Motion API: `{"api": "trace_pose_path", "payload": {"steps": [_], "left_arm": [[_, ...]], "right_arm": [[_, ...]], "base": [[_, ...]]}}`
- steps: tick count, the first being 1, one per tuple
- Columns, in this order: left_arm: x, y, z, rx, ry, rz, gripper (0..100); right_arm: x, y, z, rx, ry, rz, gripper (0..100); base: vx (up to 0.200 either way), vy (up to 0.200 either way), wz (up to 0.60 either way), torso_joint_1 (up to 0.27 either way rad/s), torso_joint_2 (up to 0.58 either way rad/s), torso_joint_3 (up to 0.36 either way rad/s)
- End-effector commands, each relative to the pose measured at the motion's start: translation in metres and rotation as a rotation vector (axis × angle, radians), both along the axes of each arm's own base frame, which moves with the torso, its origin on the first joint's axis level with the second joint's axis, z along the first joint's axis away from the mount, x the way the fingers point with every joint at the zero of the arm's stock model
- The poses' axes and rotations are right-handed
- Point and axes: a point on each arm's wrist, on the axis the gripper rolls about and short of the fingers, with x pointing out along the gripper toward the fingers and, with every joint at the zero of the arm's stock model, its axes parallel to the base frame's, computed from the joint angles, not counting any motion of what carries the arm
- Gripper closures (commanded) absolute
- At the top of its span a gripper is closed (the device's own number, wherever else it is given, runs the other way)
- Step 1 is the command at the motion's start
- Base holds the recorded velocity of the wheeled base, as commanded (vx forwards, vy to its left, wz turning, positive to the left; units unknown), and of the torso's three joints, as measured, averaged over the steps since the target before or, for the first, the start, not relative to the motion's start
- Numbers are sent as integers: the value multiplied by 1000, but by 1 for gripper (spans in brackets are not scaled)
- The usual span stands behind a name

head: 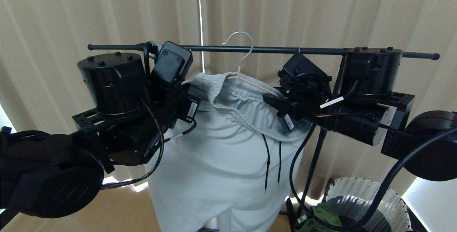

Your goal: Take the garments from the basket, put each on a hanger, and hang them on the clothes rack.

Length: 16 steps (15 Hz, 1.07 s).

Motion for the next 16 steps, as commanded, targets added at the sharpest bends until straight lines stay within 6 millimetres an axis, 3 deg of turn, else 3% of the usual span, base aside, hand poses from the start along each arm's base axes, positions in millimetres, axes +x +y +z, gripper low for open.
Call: {"api": "trace_pose_path", "payload": {"steps": [1,15,16], "left_arm": [[-2,0,0,-4,-7,-7,100],[-8,2,0,-9,-14,-16,100],[-8,2,0,-9,-14,-16,100]], "right_arm": [[2,0,-3,-4,7,-4,100],[0,-3,-1,-8,8,-22,100],[0,-3,-3,-10,11,-22,0]], "base": [[0,0,0,0,0,0],[0,0,0,0,0,0],[0,0,0,0,0,0]]}}
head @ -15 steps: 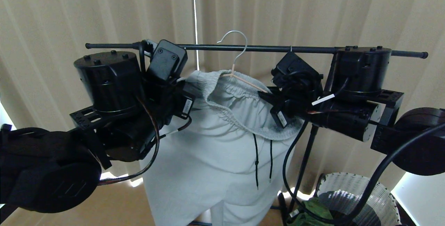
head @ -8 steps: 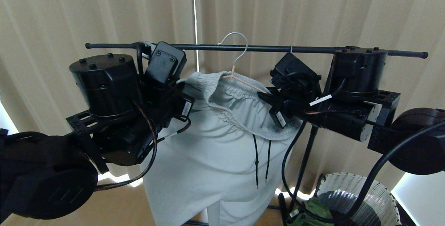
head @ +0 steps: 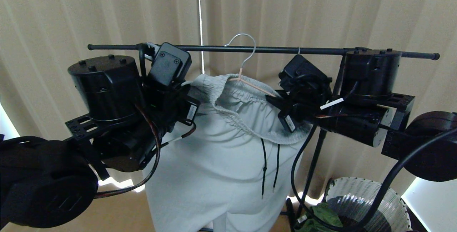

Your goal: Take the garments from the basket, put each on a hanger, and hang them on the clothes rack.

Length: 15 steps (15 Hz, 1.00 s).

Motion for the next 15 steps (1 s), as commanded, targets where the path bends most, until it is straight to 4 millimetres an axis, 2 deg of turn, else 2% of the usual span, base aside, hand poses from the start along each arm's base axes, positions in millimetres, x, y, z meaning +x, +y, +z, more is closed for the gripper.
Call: {"api": "trace_pose_path", "payload": {"steps": [1,6,12,15], "left_arm": [[0,0,1,-3,-4,1,100],[-4,2,3,-16,-20,-34,100],[-19,1,4,-14,-22,-91,100],[-21,2,5,-9,-23,-108,100]], "right_arm": [[-1,0,-2,-1,3,1,0],[1,1,-2,3,3,1,0],[11,-3,1,13,-11,-19,0],[16,-11,6,26,-31,-45,0]], "base": [[0,0,0,0,0,0],[0,0,0,0,0,0],[0,0,0,0,0,0],[0,0,0,0,0,0]]}}
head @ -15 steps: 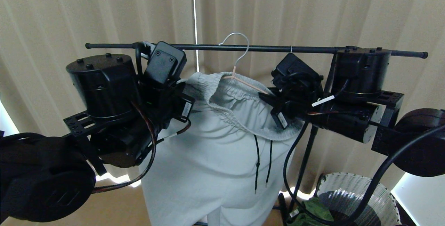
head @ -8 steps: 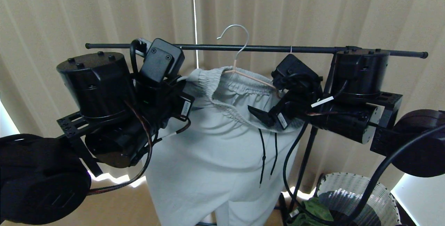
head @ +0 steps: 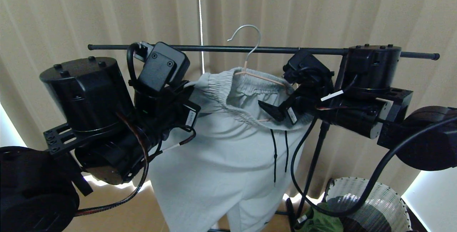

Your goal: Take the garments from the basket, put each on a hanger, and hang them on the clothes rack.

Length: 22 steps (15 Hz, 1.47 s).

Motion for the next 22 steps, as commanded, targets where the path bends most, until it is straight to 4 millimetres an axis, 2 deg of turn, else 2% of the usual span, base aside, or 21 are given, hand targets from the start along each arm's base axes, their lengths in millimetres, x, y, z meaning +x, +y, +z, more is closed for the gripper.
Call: {"api": "trace_pose_path", "payload": {"steps": [1,3,9,13,17,18,22], "left_arm": [[-1,1,1,-2,-3,-1,100],[2,3,3,-4,-7,19,100],[7,9,1,3,-7,33,100],[4,7,1,-2,-20,-43,100],[-3,0,0,-17,-41,-92,100],[-3,1,1,-20,-45,-94,100],[-3,1,0,-21,-45,-92,100]], "right_arm": [[2,-3,1,2,-3,-9,0],[5,-11,6,20,-37,-35,0],[-14,-17,22,36,-63,-17,0],[-14,-8,19,17,-30,8,0],[-7,-2,8,2,-1,12,0],[-7,-2,7,3,1,12,100],[-7,-2,6,3,0,12,100]], "base": [[0,0,0,0,0,0],[0,0,0,0,0,0],[0,0,0,0,0,0],[0,0,0,0,0,0],[0,0,0,0,0,0],[0,0,0,0,0,0],[0,0,0,0,0,0]]}}
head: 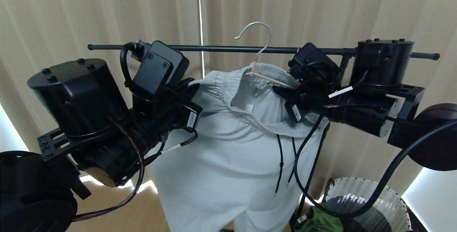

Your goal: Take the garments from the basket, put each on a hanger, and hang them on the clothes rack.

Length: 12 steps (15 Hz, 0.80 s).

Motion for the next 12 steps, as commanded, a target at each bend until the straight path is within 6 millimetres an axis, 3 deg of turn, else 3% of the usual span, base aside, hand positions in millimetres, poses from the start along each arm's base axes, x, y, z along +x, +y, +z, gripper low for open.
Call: {"api": "trace_pose_path", "payload": {"steps": [1,8,9,12], "left_arm": [[1,0,0,-1,1,5,100],[1,2,-4,2,18,10,100],[0,3,-5,-15,30,9,0],[-3,9,2,-55,22,11,0]], "right_arm": [[0,0,-1,-1,1,0,100],[-5,-3,-1,-1,3,-4,100],[-7,-4,0,0,-2,-10,100],[-6,-6,2,2,-6,-19,100]], "base": [[0,0,0,0,0,0],[0,0,0,0,0,0],[0,0,0,0,0,0],[0,0,0,0,0,0]]}}
